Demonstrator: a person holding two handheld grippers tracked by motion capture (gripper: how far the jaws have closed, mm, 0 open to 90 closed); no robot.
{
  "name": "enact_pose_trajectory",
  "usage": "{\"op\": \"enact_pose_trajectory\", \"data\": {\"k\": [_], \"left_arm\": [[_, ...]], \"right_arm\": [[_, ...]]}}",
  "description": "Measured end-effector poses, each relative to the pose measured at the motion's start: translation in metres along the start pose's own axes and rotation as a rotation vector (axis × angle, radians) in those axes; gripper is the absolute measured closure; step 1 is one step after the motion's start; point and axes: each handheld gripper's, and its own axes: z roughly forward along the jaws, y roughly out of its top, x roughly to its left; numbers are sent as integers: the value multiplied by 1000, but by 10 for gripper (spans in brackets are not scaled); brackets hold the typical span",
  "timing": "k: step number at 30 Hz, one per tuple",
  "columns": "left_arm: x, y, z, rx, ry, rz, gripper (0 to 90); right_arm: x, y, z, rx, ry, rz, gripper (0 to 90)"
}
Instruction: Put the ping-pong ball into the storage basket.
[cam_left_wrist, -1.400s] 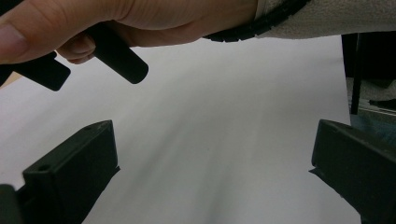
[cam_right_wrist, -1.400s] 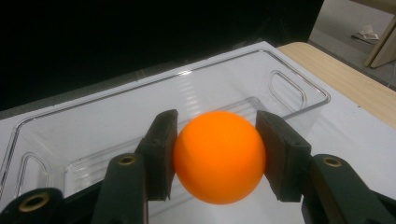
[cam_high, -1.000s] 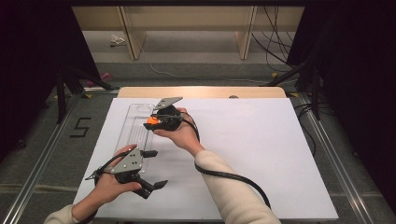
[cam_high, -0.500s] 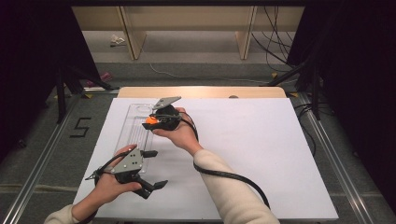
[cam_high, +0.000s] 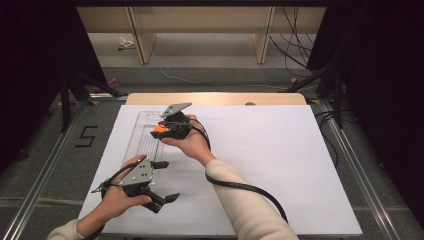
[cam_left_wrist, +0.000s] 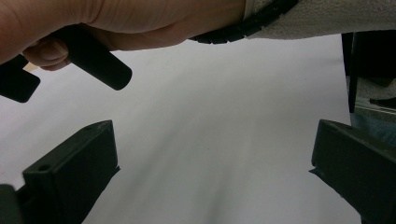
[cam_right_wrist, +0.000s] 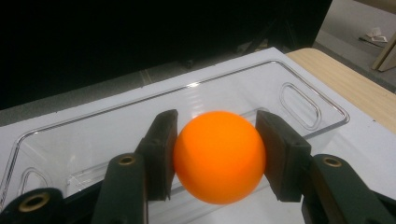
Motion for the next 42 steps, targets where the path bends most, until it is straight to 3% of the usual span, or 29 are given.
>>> {"op": "enact_pose_trajectory", "data": {"k": [42], "left_arm": [[0, 0, 0, 1, -3, 2, 0]], "right_arm": [[5, 11, 19, 19, 24, -18, 514]]}}
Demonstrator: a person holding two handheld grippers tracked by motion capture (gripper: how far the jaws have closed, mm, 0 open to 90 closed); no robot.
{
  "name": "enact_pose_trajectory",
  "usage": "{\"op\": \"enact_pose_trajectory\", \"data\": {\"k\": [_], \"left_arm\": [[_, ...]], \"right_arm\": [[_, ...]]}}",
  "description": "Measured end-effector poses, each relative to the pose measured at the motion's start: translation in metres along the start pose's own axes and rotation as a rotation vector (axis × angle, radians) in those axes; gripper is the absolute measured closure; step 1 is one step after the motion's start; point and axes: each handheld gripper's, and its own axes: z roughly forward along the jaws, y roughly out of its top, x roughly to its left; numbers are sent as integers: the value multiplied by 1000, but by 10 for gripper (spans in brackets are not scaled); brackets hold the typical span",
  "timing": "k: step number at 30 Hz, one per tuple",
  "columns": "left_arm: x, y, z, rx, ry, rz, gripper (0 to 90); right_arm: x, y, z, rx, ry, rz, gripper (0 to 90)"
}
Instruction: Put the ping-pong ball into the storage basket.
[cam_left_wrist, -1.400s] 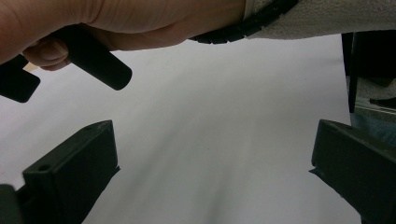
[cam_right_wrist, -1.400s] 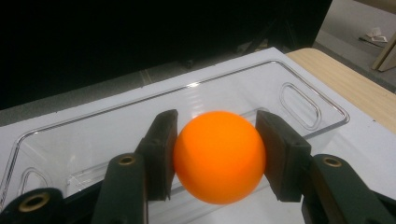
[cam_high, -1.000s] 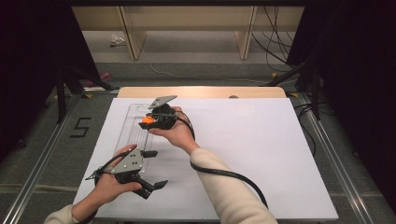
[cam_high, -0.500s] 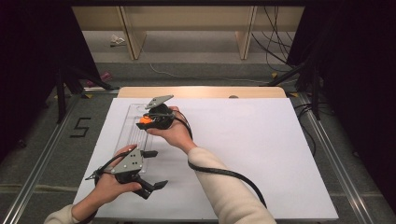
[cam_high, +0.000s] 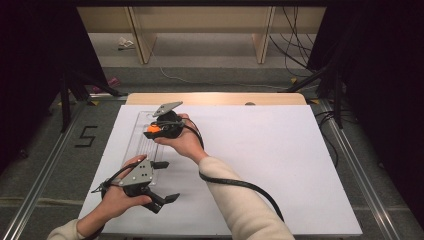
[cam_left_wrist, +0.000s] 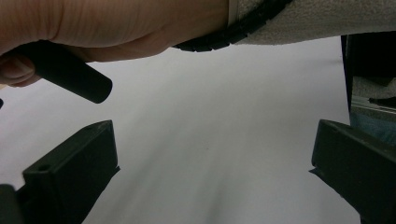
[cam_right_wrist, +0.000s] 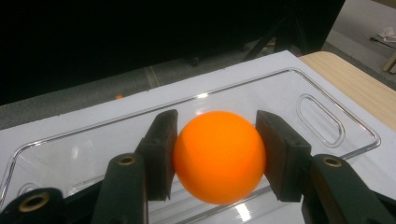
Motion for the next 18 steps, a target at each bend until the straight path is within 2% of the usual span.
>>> {"op": "enact_pose_trajectory", "data": {"k": [18], "left_arm": [[-1, 0, 0, 0, 1, 1, 0]], "right_arm": [[2, 4, 8, 8, 9, -7, 514]]}}
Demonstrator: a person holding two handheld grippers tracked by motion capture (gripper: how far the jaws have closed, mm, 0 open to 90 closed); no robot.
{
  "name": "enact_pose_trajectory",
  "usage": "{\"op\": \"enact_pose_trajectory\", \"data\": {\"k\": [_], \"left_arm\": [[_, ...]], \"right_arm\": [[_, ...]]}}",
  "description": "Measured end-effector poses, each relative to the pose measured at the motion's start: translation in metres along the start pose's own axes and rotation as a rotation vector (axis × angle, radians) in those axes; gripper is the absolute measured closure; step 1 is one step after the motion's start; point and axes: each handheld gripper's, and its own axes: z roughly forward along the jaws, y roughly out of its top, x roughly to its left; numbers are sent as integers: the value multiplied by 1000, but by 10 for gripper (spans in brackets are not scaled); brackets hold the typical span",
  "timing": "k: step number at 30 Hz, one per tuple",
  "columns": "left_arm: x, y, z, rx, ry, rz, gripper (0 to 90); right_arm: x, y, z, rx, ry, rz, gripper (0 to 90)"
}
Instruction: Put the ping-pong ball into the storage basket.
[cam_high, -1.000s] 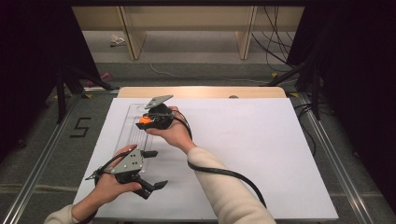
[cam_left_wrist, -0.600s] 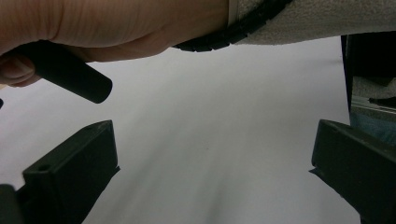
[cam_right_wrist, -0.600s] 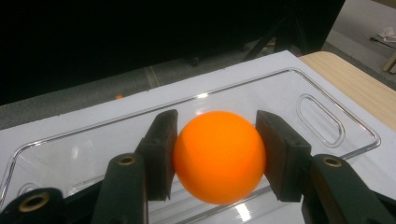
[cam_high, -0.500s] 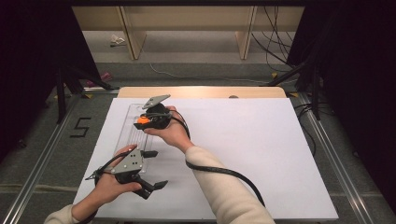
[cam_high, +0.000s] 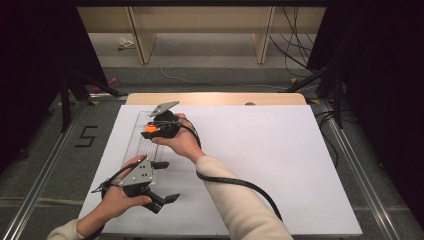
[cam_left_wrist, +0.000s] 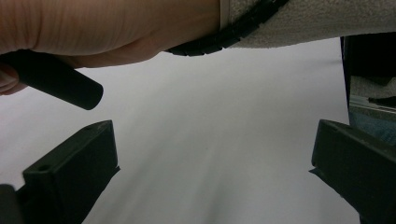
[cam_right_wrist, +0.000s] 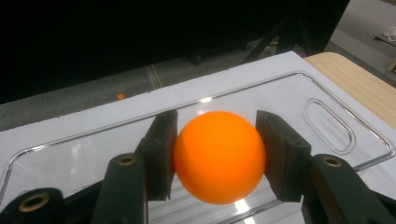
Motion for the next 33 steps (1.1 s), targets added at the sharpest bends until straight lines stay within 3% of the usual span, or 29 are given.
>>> {"op": "enact_pose_trajectory", "data": {"k": [33], "left_arm": [[0, 0, 0, 1, -2, 2, 0]], "right_arm": [[3, 2, 14, 27, 14, -13, 513]]}}
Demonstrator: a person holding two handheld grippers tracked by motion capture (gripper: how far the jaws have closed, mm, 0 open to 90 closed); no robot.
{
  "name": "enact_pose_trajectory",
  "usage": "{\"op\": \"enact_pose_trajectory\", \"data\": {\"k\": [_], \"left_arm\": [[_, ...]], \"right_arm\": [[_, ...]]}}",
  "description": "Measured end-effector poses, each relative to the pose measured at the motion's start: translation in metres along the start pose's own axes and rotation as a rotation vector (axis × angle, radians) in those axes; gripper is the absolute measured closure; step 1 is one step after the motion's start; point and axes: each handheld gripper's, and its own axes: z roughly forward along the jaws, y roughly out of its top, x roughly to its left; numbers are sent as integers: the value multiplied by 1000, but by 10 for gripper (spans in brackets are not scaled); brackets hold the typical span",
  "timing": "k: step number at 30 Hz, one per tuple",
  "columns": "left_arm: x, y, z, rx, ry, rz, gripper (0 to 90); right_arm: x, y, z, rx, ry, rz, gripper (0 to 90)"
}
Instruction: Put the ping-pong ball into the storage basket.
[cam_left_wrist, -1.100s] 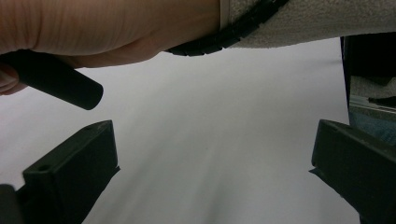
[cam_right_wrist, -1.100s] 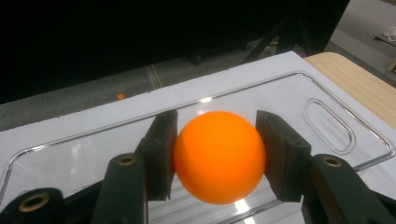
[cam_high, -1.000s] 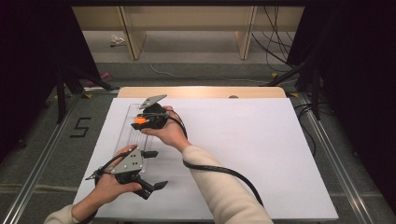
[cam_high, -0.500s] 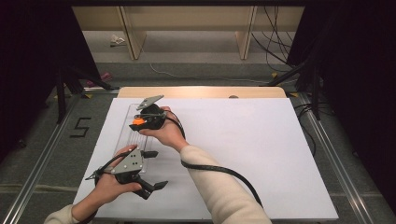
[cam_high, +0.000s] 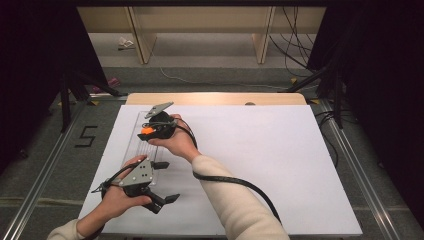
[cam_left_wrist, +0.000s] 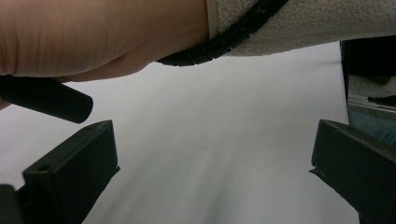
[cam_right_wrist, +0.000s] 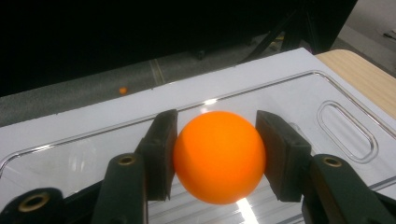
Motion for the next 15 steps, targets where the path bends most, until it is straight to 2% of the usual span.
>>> {"op": "enact_pose_trajectory", "data": {"k": [15], "left_arm": [[0, 0, 0, 0, -1, 0, 0]], "right_arm": [[0, -1, 5, 15, 5, 1, 513]]}}
